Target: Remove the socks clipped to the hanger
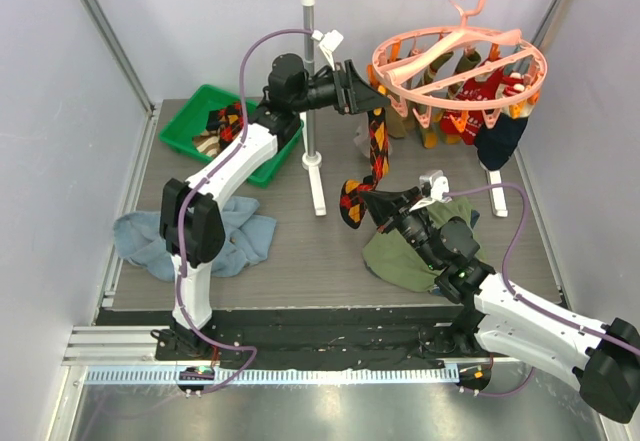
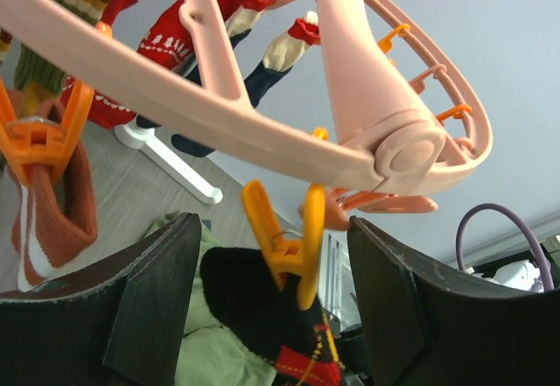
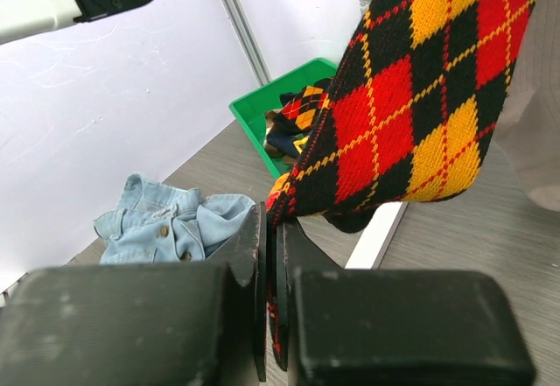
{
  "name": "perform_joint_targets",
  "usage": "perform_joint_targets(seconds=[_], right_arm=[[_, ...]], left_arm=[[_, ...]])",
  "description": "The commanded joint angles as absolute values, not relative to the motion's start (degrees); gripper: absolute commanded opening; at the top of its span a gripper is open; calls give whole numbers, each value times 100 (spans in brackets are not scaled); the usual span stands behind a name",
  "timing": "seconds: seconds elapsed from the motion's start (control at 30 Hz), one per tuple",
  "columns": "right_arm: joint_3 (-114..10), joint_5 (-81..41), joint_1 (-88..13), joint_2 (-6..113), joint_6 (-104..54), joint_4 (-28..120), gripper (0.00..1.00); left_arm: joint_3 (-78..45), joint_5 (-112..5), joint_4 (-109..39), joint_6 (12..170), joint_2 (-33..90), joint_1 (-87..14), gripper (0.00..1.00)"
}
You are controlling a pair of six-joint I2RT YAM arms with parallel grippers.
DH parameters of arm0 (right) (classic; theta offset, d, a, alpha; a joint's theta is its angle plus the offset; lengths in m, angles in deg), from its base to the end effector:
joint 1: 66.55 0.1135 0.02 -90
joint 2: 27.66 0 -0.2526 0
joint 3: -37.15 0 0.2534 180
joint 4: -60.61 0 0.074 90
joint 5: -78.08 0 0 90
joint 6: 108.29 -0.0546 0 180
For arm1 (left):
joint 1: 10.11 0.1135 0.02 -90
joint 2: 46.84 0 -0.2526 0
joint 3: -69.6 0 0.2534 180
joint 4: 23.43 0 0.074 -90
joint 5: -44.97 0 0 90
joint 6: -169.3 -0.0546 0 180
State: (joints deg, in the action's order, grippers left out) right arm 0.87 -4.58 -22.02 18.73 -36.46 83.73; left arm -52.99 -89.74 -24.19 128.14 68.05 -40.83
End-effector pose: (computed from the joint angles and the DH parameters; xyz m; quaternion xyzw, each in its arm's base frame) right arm 0.1618 0.1494 0.2808 -0.0929 0.6162 0.3723 0.6878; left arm 0.4011 -0.2830 0.3902 0.1846 0.6504 -0.6368 0.3707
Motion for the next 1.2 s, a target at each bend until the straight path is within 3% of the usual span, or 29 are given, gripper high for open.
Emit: perform_joint_targets(seconds=[0.0,0.27,0.5,0.67,0.77,0.93,1.07,1.17], right_arm=[[-1,-524,-2182,1839,-3692,8699,1],[-27,-533,-2182,1883,-3692,8717,1],[8,-515,-2182,1866,-3683,8708,1],[17,-515,-2173,1892,-3692,8708,1],[8,-515,-2173,1910,-3648,8708,1],[8,-497,-2182,1901,-3648,8708,1],[25,-506,-2173,1901,-3674,8708,1],[34,-506,-2182,1892,-3683,8708,1]], left_arm=[[-5272,-9196,-1910,12861,6786,-4017,73],[-5202,-9302,-955,13658,6970,-3920,66],[-5316,-9311,-724,13933,7146,-3911,50],[-5369,-9276,-671,14047,7199,-3902,49],[-5465,-9267,-636,14161,7260,-3911,55],[-5475,-9249,-592,14293,7305,-3885,55],[-5474,-9232,-583,14337,7313,-3893,43],[-5475,-9231,-583,14372,7322,-3893,29]])
